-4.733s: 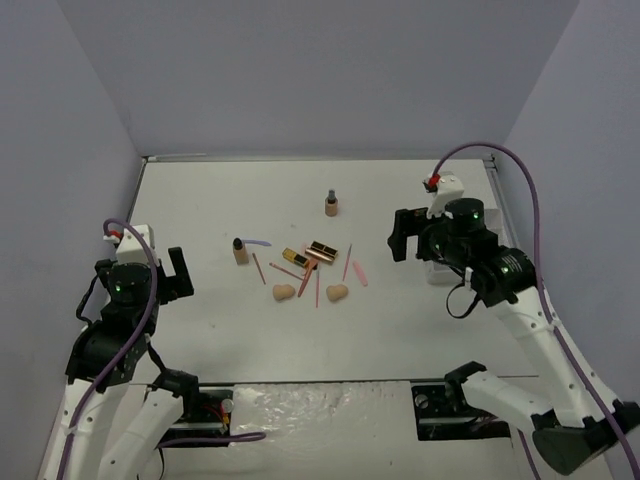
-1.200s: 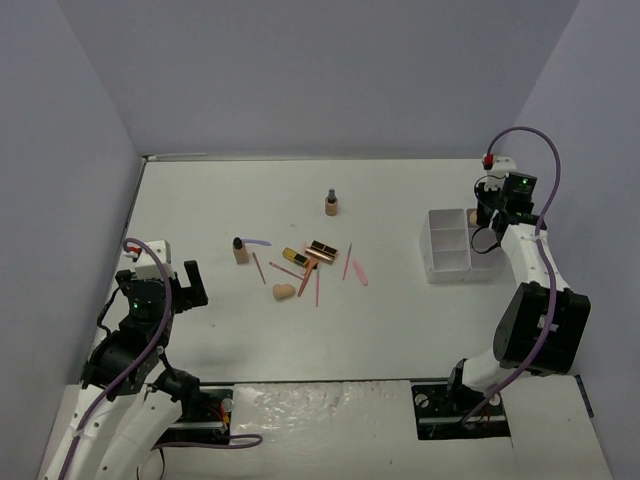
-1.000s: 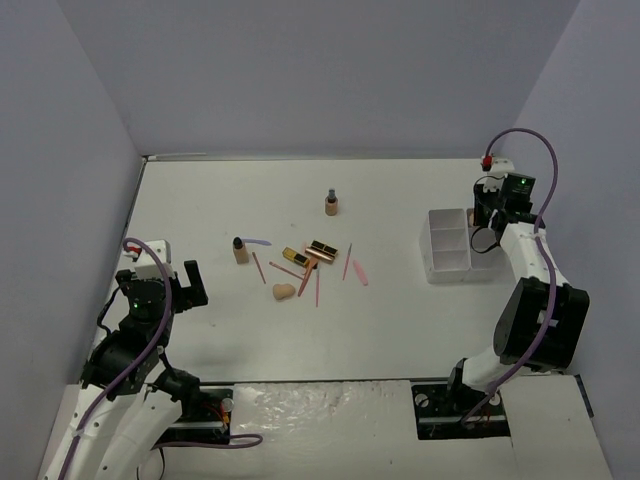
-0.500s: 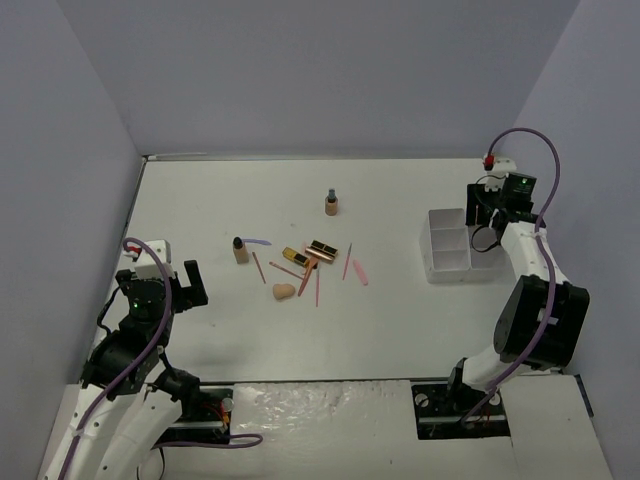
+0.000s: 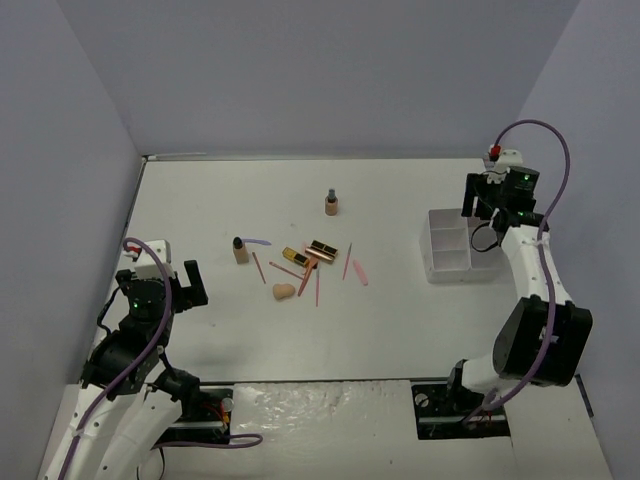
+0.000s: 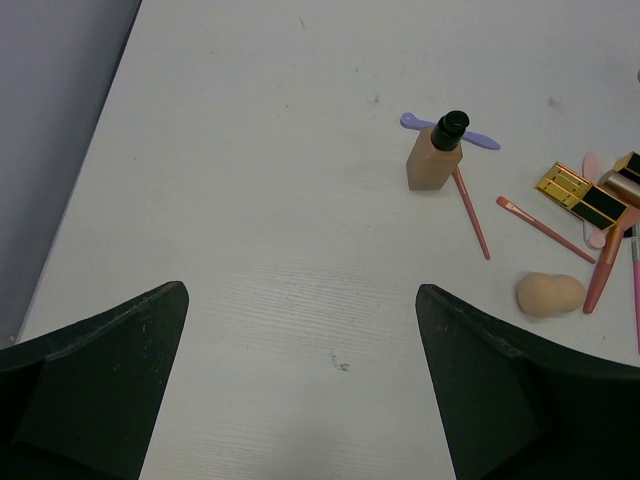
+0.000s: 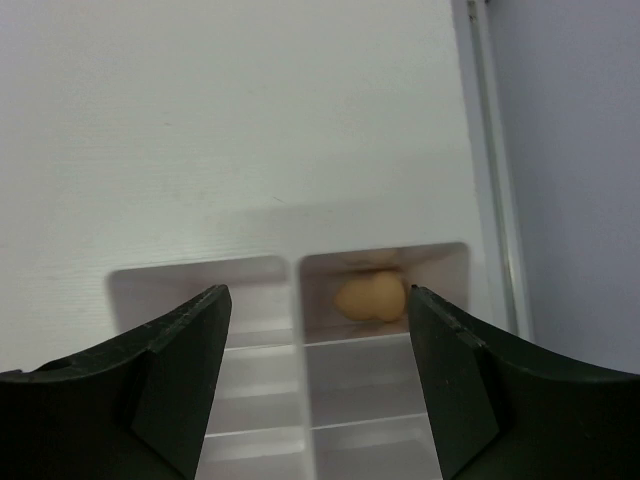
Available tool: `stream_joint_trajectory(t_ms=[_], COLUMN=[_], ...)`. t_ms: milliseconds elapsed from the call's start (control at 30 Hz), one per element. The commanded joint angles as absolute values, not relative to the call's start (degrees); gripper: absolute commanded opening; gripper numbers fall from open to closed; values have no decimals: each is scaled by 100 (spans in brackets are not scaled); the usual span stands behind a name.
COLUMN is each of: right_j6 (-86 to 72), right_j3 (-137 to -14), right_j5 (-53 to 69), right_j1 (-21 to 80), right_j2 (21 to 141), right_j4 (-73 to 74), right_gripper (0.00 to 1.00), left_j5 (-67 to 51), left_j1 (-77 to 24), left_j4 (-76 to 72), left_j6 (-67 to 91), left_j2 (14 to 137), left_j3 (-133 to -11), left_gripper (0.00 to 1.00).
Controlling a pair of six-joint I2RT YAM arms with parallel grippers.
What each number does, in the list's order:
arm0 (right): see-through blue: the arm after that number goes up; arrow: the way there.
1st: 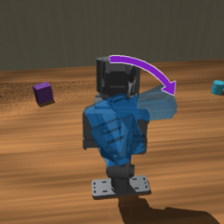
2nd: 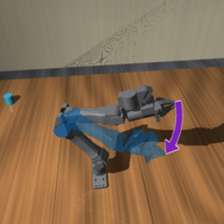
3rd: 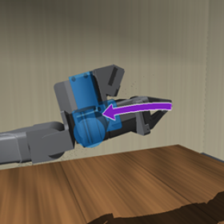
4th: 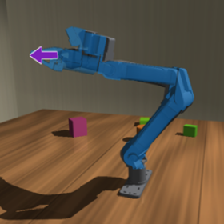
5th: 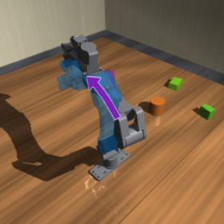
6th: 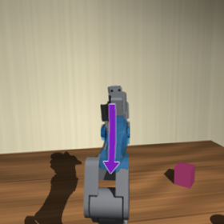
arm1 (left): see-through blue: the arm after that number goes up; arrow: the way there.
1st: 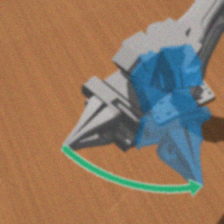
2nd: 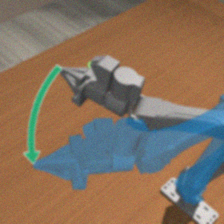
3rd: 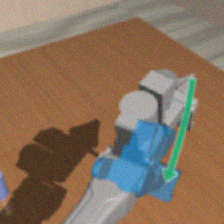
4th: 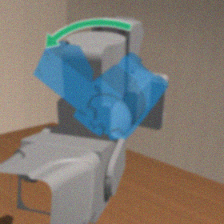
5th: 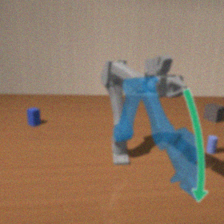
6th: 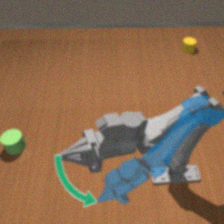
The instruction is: Organize the makeup
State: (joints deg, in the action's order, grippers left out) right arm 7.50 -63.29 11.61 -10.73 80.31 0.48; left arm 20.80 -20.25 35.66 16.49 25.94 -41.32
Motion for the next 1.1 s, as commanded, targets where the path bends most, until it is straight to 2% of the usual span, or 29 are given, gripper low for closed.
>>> stream_joint_trajectory(t_ms=[0,133,267,467,700,900,1067], right_j6=[-238,-1107,-1741,-2192,-2479,-2836,-2870], right_j3=[-6384,-6014,-5874,-6040,-6745,-7107,-7318], right_j5=[358,-819,-1533,-1828,-2306,-2762,-2911], right_j1=[760,2545,4305,5819,6610,6731,6732], right_j2=[7249,7152,7534,8622,9978,10633,11005], right_j4=[-18,-18,-117,-705,-893,-1008,-1002], right_gripper=[71,74,75,74,66,54,47], left_j5=[2126,2121,2109,2141,2178,2180,2199], left_j1=[-2043,-2039,-2030,-2013,-2020,-2021,-2021], left_j4=[3194,3217,3233,3278,3303,3312,3319], left_j6=[1590,1623,1643,1664,1719,1731,1746], left_j2=[2762,2848,2941,2944,2979,3013,3023], left_j3=[-4275,-4304,-4332,-4362,-4377,-4377,-4377], left_gripper=[97,97,97,97,97,97,97])
